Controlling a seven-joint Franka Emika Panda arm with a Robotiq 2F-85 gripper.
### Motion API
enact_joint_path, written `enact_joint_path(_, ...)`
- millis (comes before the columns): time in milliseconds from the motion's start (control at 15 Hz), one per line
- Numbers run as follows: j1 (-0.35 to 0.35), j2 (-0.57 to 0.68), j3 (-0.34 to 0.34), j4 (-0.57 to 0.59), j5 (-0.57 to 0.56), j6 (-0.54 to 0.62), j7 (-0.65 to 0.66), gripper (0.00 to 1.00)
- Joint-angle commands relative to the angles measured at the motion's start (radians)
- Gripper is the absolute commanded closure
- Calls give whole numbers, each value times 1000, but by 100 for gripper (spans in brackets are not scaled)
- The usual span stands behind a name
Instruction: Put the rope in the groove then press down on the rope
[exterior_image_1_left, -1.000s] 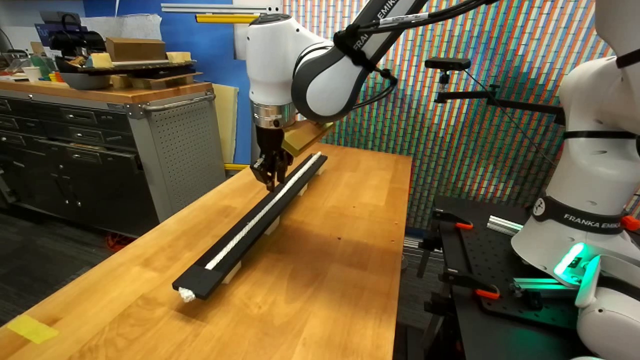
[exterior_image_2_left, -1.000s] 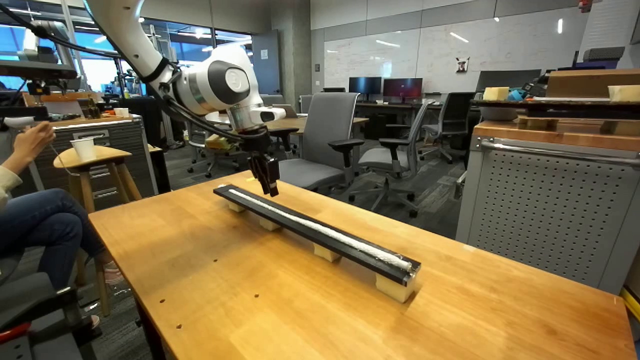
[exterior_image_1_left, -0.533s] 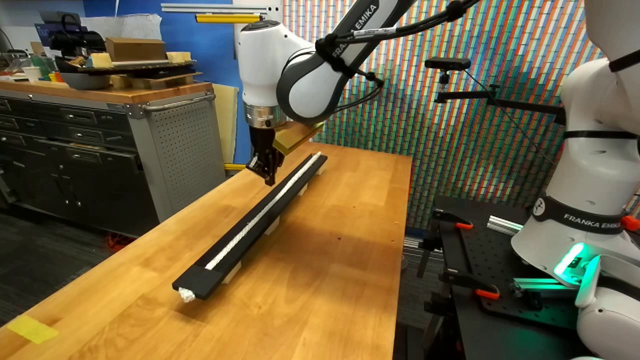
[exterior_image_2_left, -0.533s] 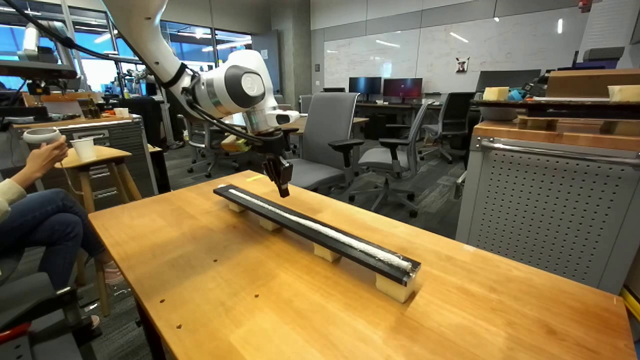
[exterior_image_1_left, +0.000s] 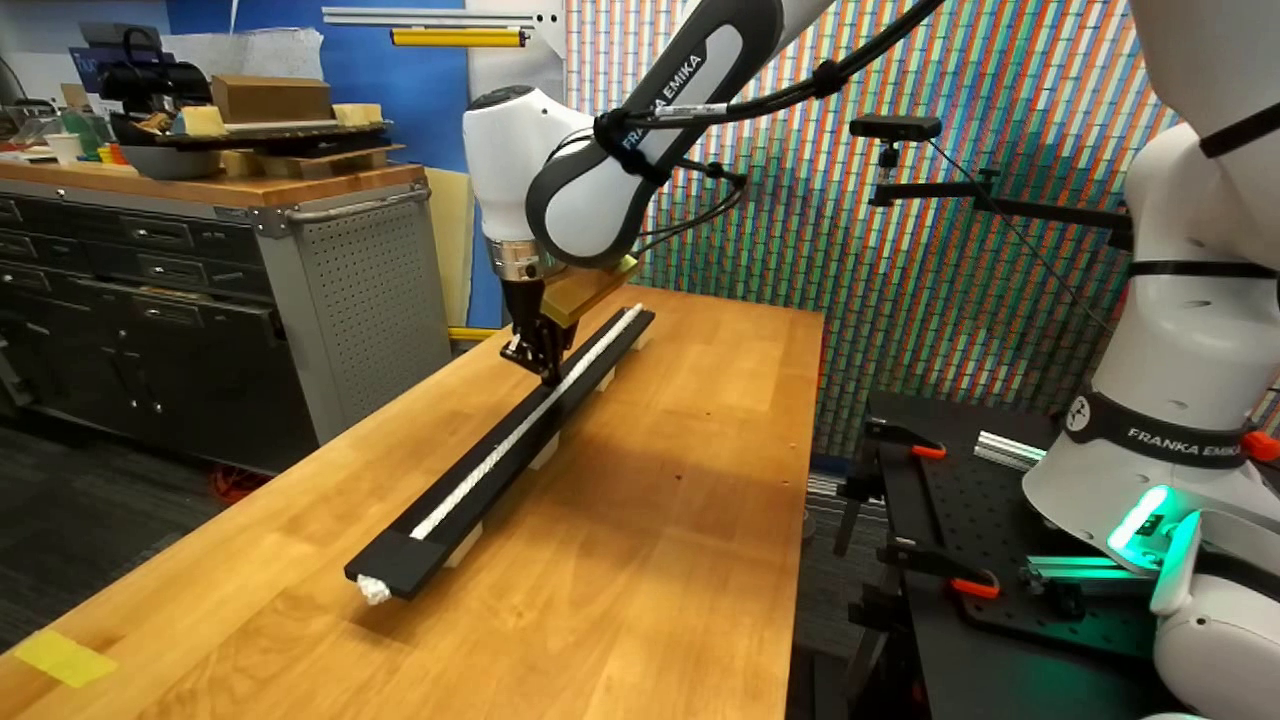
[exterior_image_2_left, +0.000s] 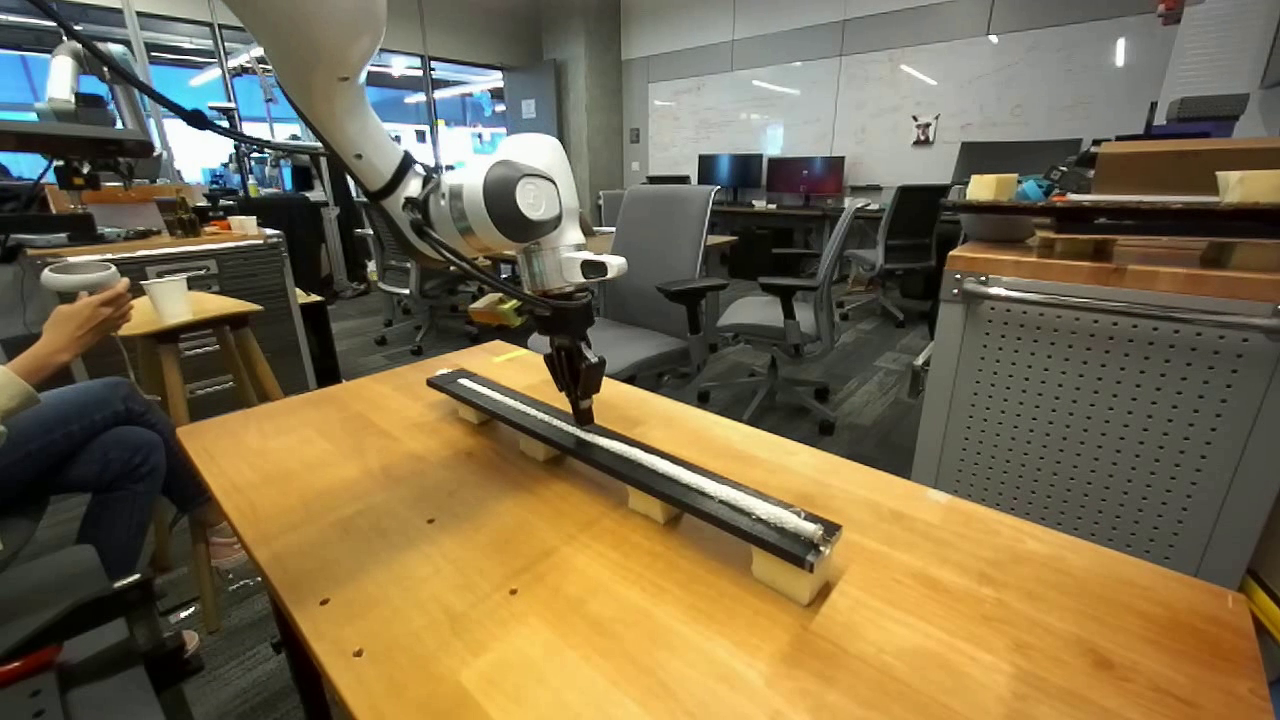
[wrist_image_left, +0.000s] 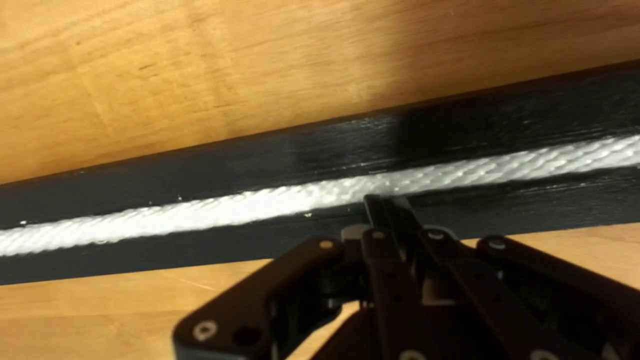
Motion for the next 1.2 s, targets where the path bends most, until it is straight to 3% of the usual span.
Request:
enact_joint_path(0, -19, 15, 2, 53, 43, -53, -45, 91)
enact_joint_path(1133, -105, 73, -2, 104, 146, -98, -97, 91)
